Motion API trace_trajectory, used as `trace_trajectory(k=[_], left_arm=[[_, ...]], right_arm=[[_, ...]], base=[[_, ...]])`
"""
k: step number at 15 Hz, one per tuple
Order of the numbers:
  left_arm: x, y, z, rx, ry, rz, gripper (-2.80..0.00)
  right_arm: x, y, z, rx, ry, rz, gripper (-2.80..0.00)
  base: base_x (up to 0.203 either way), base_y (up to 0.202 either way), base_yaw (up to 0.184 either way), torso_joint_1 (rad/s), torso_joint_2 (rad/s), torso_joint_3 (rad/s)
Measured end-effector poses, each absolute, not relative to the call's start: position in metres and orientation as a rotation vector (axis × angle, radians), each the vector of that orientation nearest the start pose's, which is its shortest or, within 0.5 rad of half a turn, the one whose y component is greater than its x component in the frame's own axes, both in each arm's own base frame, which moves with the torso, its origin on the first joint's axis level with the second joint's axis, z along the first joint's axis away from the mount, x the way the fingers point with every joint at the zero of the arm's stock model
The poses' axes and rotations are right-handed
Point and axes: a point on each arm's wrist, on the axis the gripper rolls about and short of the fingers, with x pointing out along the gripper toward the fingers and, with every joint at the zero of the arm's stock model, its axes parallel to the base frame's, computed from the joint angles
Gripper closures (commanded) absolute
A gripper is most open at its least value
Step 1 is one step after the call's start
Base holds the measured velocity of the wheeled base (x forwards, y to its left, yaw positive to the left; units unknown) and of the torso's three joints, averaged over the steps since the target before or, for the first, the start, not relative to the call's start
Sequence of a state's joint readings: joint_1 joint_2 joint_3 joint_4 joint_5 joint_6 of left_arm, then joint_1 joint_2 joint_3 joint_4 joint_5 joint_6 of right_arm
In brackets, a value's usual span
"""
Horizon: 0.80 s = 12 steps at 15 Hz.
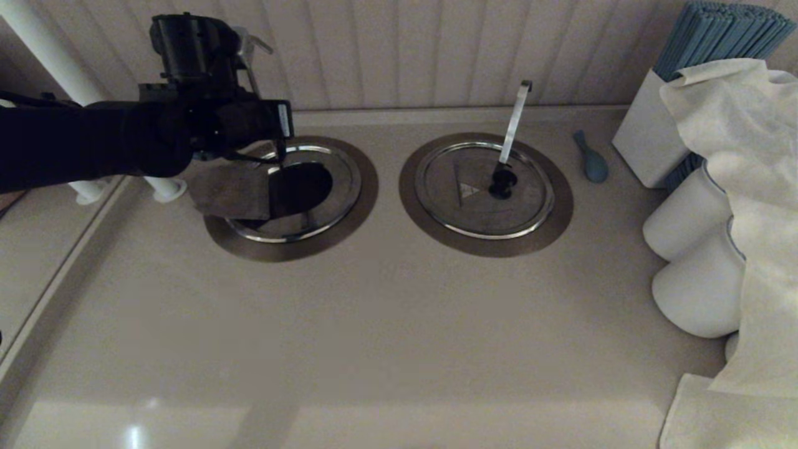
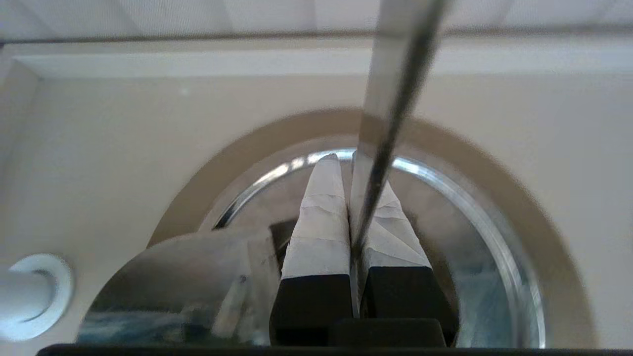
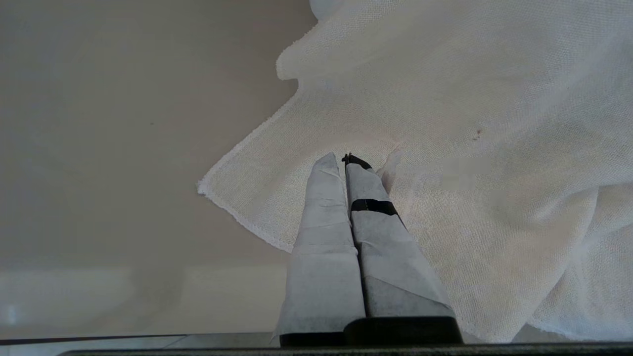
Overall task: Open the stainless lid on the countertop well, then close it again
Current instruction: Stir with a spoon
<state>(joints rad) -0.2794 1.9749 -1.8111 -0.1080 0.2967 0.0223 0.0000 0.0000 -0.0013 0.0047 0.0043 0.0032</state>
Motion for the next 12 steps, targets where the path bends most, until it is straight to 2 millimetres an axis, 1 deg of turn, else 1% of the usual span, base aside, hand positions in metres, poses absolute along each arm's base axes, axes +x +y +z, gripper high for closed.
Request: trace_trajectory(k=[4, 9, 12], left_arm=[[0.381, -0.106, 0.315, 0.064, 0.1, 0.001, 0.0], [0.37, -0.139, 0.302, 0.081, 0.15, -0.088, 0.0], [0.371, -0.152, 0.298, 0.072, 0.143, -0.115, 0.0]], right_arm=[[-0.023, 0.0, 0.075, 0.003, 0.003, 0.004, 0.0], [-0.023, 0.0, 0.075, 0.003, 0.003, 0.004, 0.0], [-0.023, 0.0, 0.075, 0.003, 0.003, 0.004, 0.0]], base=[[0.0, 0.0, 0.0, 0.0, 0.0, 0.0], [0.0, 0.0, 0.0, 0.0, 0.0, 0.0], [0.0, 0.0, 0.0, 0.0, 0.0, 0.0]])
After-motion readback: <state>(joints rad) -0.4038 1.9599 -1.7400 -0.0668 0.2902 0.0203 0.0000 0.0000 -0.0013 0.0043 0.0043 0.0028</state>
